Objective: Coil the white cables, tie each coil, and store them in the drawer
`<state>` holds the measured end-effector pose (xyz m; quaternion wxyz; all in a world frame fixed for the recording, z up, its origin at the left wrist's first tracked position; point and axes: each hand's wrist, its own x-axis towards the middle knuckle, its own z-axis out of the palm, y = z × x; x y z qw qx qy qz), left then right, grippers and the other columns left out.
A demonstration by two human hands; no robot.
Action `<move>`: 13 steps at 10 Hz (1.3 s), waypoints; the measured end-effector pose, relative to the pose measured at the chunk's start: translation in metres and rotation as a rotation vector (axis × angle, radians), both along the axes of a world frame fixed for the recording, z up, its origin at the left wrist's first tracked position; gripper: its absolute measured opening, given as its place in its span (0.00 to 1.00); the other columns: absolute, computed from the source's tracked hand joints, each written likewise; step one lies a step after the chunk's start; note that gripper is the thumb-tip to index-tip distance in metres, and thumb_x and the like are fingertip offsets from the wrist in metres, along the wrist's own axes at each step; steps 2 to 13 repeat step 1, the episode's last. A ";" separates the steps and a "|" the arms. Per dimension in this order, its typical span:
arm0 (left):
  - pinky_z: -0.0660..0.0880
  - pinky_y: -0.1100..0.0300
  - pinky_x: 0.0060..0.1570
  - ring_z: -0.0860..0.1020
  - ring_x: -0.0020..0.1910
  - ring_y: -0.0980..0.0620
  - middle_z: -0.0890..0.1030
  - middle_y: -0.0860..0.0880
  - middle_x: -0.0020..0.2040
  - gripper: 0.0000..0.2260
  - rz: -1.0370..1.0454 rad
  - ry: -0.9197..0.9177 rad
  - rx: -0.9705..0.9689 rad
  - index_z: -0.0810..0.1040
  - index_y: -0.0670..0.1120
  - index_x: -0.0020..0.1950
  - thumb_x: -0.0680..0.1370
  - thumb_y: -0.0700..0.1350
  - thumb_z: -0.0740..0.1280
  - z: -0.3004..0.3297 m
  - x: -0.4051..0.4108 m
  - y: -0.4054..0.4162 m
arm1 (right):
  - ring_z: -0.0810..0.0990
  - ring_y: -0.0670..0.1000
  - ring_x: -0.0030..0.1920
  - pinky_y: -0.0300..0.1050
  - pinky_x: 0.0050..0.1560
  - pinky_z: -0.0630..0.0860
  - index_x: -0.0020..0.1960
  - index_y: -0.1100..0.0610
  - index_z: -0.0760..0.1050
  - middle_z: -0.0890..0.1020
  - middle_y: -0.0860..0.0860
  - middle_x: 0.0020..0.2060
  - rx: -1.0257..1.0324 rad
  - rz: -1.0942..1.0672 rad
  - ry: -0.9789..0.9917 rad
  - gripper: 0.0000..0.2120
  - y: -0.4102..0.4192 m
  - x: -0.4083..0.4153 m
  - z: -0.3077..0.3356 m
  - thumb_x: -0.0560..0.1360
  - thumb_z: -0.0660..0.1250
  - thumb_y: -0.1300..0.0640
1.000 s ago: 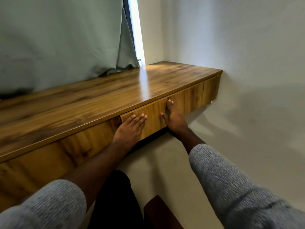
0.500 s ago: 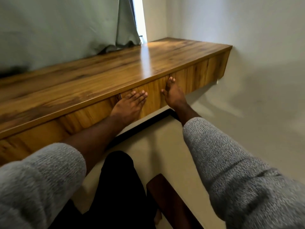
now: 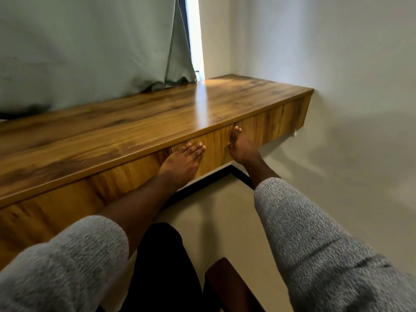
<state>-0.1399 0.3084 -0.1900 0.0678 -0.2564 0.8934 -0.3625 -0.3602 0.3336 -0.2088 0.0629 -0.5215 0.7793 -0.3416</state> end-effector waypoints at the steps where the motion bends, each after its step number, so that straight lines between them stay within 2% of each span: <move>1: 0.62 0.49 0.73 0.67 0.75 0.44 0.66 0.39 0.76 0.24 -0.157 0.042 0.014 0.67 0.39 0.75 0.80 0.44 0.51 0.025 0.001 0.000 | 0.81 0.60 0.52 0.48 0.47 0.75 0.58 0.55 0.80 0.83 0.57 0.51 -0.206 -0.151 0.180 0.12 -0.002 0.012 0.018 0.80 0.60 0.53; 13: 0.62 0.49 0.73 0.67 0.75 0.44 0.66 0.39 0.76 0.24 -0.157 0.042 0.014 0.67 0.39 0.75 0.80 0.44 0.51 0.025 0.001 0.000 | 0.81 0.60 0.52 0.48 0.47 0.75 0.58 0.55 0.80 0.83 0.57 0.51 -0.206 -0.151 0.180 0.12 -0.002 0.012 0.018 0.80 0.60 0.53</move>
